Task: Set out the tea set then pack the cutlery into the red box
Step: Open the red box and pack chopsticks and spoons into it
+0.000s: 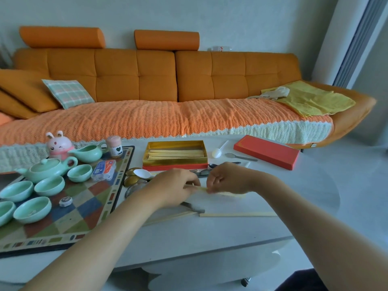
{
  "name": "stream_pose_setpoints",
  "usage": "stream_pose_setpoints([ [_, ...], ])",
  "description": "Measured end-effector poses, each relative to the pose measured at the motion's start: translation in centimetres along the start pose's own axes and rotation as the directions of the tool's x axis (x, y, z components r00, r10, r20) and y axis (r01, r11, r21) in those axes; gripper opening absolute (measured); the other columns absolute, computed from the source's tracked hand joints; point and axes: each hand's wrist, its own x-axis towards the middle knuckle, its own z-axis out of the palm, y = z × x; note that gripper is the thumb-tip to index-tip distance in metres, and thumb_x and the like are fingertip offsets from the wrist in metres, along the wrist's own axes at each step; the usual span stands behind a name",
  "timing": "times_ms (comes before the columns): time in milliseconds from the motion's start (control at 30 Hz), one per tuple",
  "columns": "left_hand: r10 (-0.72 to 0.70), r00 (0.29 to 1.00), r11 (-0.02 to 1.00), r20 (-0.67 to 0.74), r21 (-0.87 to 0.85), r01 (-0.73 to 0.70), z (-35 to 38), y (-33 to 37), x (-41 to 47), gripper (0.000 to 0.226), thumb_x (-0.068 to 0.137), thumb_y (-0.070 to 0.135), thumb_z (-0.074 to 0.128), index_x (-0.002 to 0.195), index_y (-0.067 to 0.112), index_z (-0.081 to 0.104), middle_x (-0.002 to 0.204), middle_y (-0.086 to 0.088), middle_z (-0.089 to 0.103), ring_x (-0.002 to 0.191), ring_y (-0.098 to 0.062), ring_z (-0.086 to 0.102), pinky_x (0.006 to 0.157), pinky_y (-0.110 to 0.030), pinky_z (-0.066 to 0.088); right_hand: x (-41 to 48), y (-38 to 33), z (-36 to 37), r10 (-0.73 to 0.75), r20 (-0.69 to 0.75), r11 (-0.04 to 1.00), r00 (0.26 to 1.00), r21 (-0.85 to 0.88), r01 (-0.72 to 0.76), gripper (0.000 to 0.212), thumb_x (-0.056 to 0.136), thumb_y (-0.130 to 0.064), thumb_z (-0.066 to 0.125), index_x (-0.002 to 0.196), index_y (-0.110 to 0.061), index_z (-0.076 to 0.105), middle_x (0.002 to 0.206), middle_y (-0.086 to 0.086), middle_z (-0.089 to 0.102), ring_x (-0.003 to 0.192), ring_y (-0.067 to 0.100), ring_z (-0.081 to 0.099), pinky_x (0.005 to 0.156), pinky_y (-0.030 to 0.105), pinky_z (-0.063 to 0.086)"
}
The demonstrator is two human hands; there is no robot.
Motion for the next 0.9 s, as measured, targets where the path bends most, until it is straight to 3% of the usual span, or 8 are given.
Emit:
stream_pose_setpoints([
  [133, -0.130, 0.984, 0.987, -0.120, -0.114, 0.116, -1.8, -2.3, 0.4, 0.010, 0.096, 0.038, 0.056, 0.094, 0.038, 0.066, 0.084, 0.011, 0.067, 0.068, -0.014, 0.061, 0.067, -0.036, 0.050, 1.4, -0.1, -0.3, 0.011, -0.196, 0.998, 0.981, 0.065, 0.002, 0.016, 0.093, -0.016, 0.061, 0.095, -0.024, 0.074, 0.080, -0.008, 0.071, 0.068, 0.005, 0.065, 0.072, 0.024, 0.055],
  [233, -0.208, 0.957, 0.964, -0.201, -0.206, 0.166, -2.6, -4.4, 0.6, 0.011, 0.095, 0.037, 0.059, 0.085, 0.038, 0.065, 0.090, 0.016, 0.066, 0.081, -0.012, 0.063, 0.073, -0.032, 0.050, 2.6, -0.5, -0.3, 0.026, -0.303, 0.997, 0.953, 0.073, -0.004, 0.028, 0.097, -0.008, 0.051, 0.111, -0.020, 0.072, 0.081, -0.018, 0.063, 0.067, -0.006, 0.059, 0.067, 0.010, 0.043],
  [300, -0.237, 0.935, 0.960, -0.264, -0.213, 0.184, -2.7, -5.4, 0.9, 0.011, 0.093, 0.038, 0.060, 0.083, 0.037, 0.065, 0.093, 0.020, 0.063, 0.086, -0.006, 0.059, 0.071, -0.026, 0.044, 3.6, -0.8, -0.2, 0.040, -0.341, 0.998, 0.939, 0.062, -0.020, 0.030, 0.098, -0.007, 0.048, 0.115, -0.018, 0.071, 0.084, -0.019, 0.059, 0.071, -0.004, 0.057, 0.064, 0.007, 0.039],
  [400, -0.201, 0.877, 0.978, -0.437, -0.034, 0.208, -2.6, -7.0, 1.8, 0.010, 0.093, 0.038, 0.061, 0.095, 0.032, 0.069, 0.099, 0.015, 0.063, 0.095, -0.011, 0.056, 0.074, -0.029, 0.040, 5.2, -1.4, -0.3, 0.060, -0.409, 0.998, 0.911, 0.046, -0.046, 0.032, 0.099, -0.006, 0.044, 0.115, -0.016, 0.070, 0.102, -0.006, 0.059, 0.074, 0.011, 0.057, 0.062, 0.020, 0.043],
  [500, -0.101, 0.833, 0.953, -0.543, 0.188, 0.238, -2.3, -8.8, 2.8, 0.031, 0.091, 0.030, 0.062, 0.122, 0.025, 0.064, 0.120, 0.003, 0.059, 0.115, -0.021, 0.048, 0.090, -0.036, 0.041, 7.5, -1.3, -0.5, 0.098, -0.502, 0.995, 0.859, 0.045, -0.088, 0.039, 0.097, -0.001, 0.037, 0.111, -0.017, 0.070, 0.105, 0.003, 0.060, 0.070, 0.023, 0.063, 0.063, 0.037, 0.055],
  [567, -0.080, 0.834, 0.947, -0.547, 0.220, 0.235, -2.3, -9.4, 3.4, 0.043, 0.091, 0.027, 0.060, 0.134, 0.022, 0.055, 0.129, -0.001, 0.053, 0.121, -0.024, 0.043, 0.097, -0.040, 0.039, 9.4, -0.8, -0.5, 0.127, -0.553, 0.990, 0.824, 0.021, -0.138, 0.042, 0.095, 0.000, 0.036, 0.112, -0.018, 0.070, 0.109, 0.002, 0.058, 0.071, 0.022, 0.061, 0.064, 0.037, 0.056],
  [700, -0.066, 0.902, 0.961, -0.427, 0.217, 0.173, -1.7, -10.3, 4.4, 0.043, 0.097, 0.034, 0.051, 0.138, 0.023, 0.050, 0.138, 0.004, 0.048, 0.128, -0.019, 0.042, 0.106, -0.039, 0.032, 12.9, 0.1, 0.1, 0.150, -0.579, 0.974, 0.801, -0.052, -0.219, 0.043, 0.091, -0.002, 0.040, 0.111, -0.023, 0.072, 0.112, 0.002, 0.065, 0.082, 0.021, 0.061, 0.069, 0.032, 0.053],
  [900, -0.163, 0.962, 0.951, -0.220, 0.227, 0.213, -0.7, -12.3, 5.2, 0.051, 0.100, 0.054, 0.033, 0.143, 0.032, 0.047, 0.151, 0.007, 0.044, 0.139, -0.019, 0.037, 0.114, -0.038, 0.019, 15.9, 0.2, 0.5, 0.148, -0.539, 0.971, 0.829, -0.078, -0.225, 0.036, 0.095, -0.006, 0.048, 0.106, -0.026, 0.076, 0.113, -0.002, 0.070, 0.084, 0.018, 0.064, 0.078, 0.036, 0.059],
])
